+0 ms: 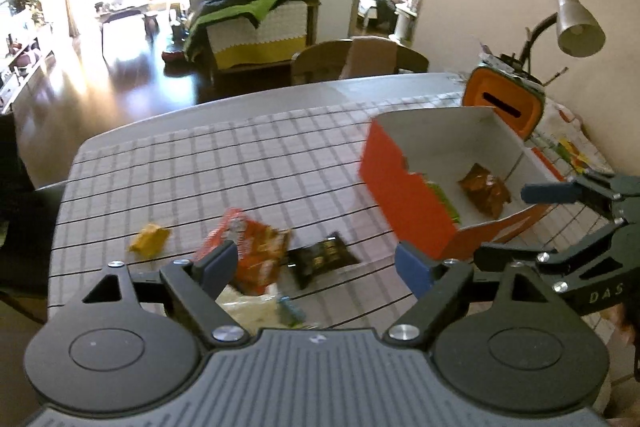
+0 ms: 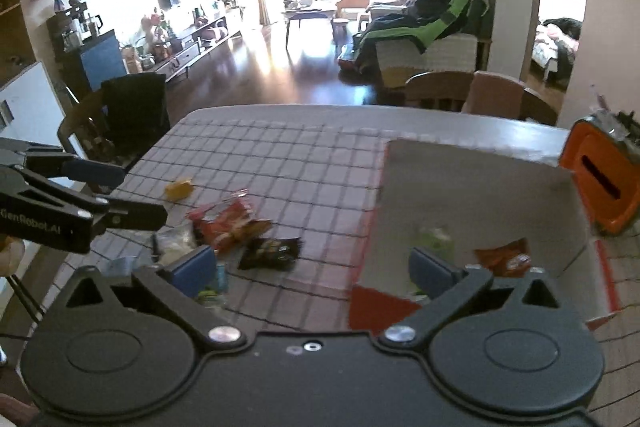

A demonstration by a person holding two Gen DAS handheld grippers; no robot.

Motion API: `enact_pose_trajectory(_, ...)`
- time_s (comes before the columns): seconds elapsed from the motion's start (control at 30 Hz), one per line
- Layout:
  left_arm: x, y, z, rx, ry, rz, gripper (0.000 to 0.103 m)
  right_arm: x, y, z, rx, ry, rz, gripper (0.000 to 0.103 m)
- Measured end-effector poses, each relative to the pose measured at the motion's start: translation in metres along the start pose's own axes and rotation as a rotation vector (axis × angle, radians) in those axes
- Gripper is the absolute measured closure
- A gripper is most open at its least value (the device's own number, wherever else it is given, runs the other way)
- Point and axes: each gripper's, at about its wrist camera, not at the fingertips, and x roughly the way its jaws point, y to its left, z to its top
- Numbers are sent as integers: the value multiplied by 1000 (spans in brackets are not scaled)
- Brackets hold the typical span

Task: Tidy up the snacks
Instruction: 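Withdraw both tools from the box back toward the snack pile, then grasp the blue-grey packet with the left tool while the right tool grasps the dark chocolate packet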

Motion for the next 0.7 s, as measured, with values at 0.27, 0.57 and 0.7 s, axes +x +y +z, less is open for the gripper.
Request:
enact_pose_trajectory(0.27, -7, 62, -27, -23, 37, 30, 15, 22, 55, -21, -35, 32, 16, 0)
enact_pose_trajectory(0.57, 7, 98, -63, 65, 122, -26, 15, 51, 94, -48, -90, 101, 38, 0)
enact_pose_trajectory(0.7, 19, 102, -77, 102, 168, -58, 15, 65, 107, -63, -118, 141, 40, 2)
